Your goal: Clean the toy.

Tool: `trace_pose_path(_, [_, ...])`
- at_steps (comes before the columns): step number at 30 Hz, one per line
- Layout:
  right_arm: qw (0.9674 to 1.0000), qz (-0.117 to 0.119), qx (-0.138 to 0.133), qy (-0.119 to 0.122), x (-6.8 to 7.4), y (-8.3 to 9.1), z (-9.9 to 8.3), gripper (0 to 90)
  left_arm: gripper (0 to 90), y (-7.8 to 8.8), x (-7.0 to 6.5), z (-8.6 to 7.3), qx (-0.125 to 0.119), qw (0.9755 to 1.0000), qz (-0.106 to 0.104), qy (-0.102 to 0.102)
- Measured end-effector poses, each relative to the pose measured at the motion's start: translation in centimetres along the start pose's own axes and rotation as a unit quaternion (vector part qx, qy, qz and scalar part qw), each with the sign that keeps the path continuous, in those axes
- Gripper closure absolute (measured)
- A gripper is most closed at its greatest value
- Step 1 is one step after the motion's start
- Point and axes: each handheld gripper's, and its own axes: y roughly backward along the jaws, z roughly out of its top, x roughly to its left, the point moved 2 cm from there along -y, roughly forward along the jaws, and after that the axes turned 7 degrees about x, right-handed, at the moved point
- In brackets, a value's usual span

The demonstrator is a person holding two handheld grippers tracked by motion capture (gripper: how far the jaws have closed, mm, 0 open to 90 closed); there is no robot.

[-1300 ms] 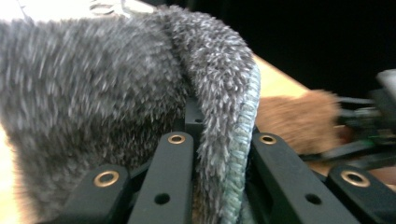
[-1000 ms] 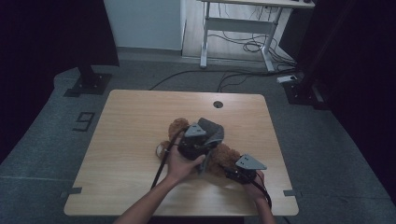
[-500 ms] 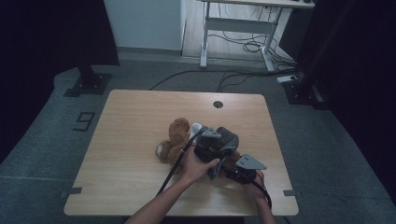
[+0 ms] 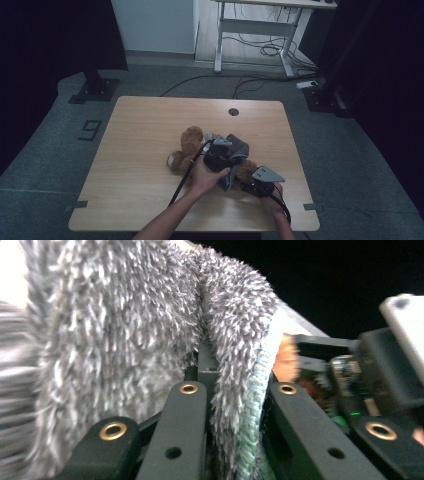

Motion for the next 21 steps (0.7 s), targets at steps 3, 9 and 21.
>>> trace_pose_path(3, [1.0,0.001,-0.002,0.001,0.1,0.0,0.1,45.7,82.8,0.8,1.8,-0.7,0.001,0.9999,0.005,0.017])
trace_pose_path(9, [1.0,0.0,-0.003,0.003,0.2,-0.1,0.2,45.7,82.9,2.6,1.9,-1.6,-0.01,0.9992,0.038,-0.014])
trace_pose_path(21, [1.0,-0.001,-0.001,-0.001,0.1,-0.2,0.2,45.7,82.7,6.8,6.0,-2.7,-0.043,0.9966,0.058,0.039])
